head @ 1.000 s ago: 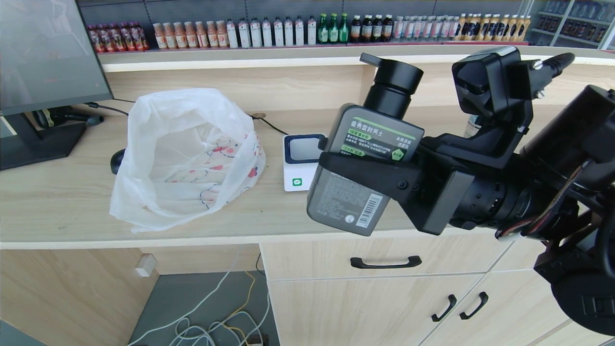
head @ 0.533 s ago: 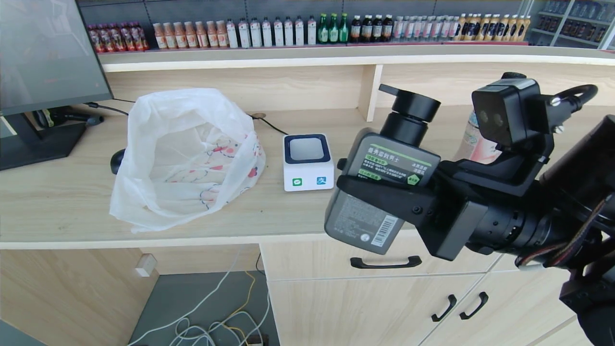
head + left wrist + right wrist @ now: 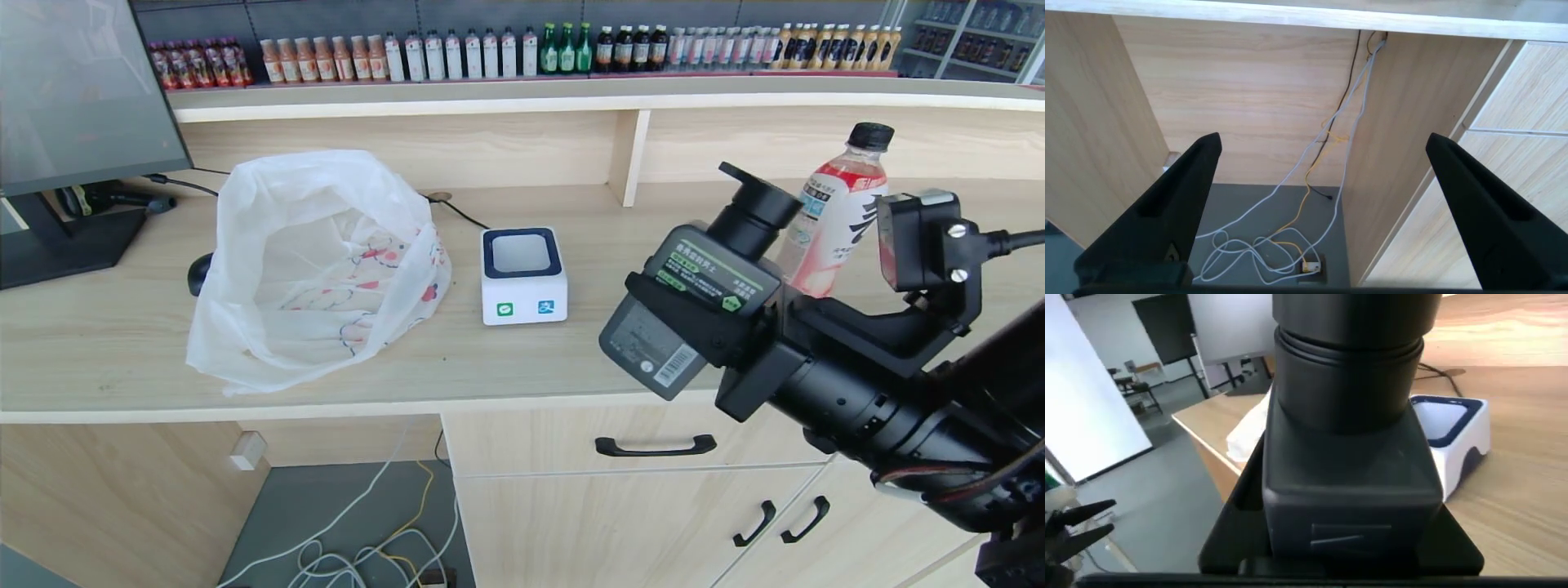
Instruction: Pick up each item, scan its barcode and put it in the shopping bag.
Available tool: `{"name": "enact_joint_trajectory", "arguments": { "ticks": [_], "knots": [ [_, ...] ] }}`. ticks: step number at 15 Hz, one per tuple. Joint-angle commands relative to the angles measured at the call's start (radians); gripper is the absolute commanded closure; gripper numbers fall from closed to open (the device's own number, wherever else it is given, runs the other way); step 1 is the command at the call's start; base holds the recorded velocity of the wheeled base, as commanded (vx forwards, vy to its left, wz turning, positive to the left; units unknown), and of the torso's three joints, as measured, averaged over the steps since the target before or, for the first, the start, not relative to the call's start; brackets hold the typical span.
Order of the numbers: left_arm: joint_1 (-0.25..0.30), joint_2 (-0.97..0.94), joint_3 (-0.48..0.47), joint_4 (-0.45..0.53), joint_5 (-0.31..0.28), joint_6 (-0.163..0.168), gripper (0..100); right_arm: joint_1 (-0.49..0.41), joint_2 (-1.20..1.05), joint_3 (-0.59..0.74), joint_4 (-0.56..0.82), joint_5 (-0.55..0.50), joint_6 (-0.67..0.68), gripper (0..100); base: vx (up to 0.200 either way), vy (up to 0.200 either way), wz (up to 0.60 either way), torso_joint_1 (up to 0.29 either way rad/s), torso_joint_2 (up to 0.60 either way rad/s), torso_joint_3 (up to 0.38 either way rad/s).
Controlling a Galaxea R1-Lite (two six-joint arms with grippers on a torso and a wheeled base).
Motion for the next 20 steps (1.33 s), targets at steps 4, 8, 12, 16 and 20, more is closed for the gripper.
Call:
{"name": "enact_joint_trajectory", "arguments": {
  "ticks": [4, 8, 12, 16, 20],
  "knots": [
    [0.000, 0.000, 0.000, 0.000, 0.000, 0.003, 0, 0.002, 0.011, 0.039, -0.010, -0.317, -0.160, 100, 0.000, 0.000, 0.00, 0.000, 0.00, 0.000],
    [0.000, 0.000, 0.000, 0.000, 0.000, 0.000, 0, -0.018, 0.026, 0.005, -0.002, -0.507, -0.335, 100, 0.000, 0.000, 0.00, 0.000, 0.00, 0.000],
    [0.000, 0.000, 0.000, 0.000, 0.000, 0.000, 0, -0.021, 0.055, -0.113, -0.004, -0.587, -0.386, 100, 0.000, 0.000, 0.00, 0.000, 0.00, 0.000],
    [0.000, 0.000, 0.000, 0.000, 0.000, 0.000, 0, -0.021, 0.074, -0.131, -0.001, -0.576, -0.386, 100, 0.000, 0.050, 0.00, 0.001, 0.00, 0.002],
    [0.000, 0.000, 0.000, 0.000, 0.000, -0.001, 0, -0.021, 0.072, -0.143, -0.001, -0.523, -0.381, 100, 0.000, 0.200, 0.00, 0.005, 0.00, 0.001]
  ]
}}
